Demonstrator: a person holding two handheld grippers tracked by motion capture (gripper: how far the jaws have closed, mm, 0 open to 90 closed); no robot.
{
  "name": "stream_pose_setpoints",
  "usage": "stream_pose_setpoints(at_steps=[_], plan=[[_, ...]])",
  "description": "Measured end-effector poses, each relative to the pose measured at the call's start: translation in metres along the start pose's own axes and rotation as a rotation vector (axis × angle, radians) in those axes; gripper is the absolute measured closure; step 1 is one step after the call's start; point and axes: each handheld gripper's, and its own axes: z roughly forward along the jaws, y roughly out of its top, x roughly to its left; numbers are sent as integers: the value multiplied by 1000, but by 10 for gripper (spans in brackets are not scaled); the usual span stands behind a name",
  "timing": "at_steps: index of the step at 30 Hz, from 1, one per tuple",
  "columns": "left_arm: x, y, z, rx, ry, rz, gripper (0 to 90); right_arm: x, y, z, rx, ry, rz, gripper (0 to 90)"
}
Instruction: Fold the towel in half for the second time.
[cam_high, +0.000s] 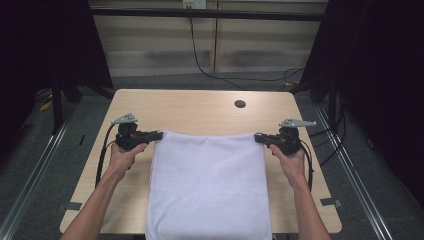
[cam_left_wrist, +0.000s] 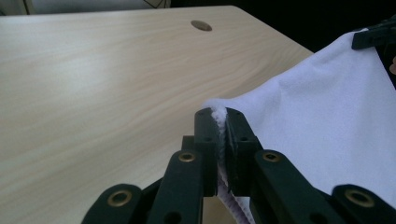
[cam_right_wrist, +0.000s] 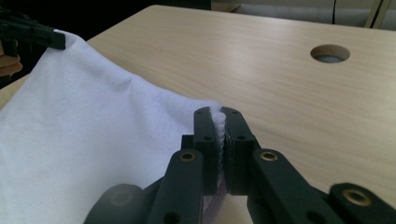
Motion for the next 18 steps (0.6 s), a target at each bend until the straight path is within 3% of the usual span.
stream_pose_setpoints(at_steps=[4,7,18], plan=[[1,13,-5,-15,4,36,850,-2,13,-5,-16,-7,-9,859],[0,24,-10,-42,2,43,850,0,21,-9,-51,-2,-16,859],[0,66,-18,-122,20,62,851,3,59,-11,-86,-27,-52,862]])
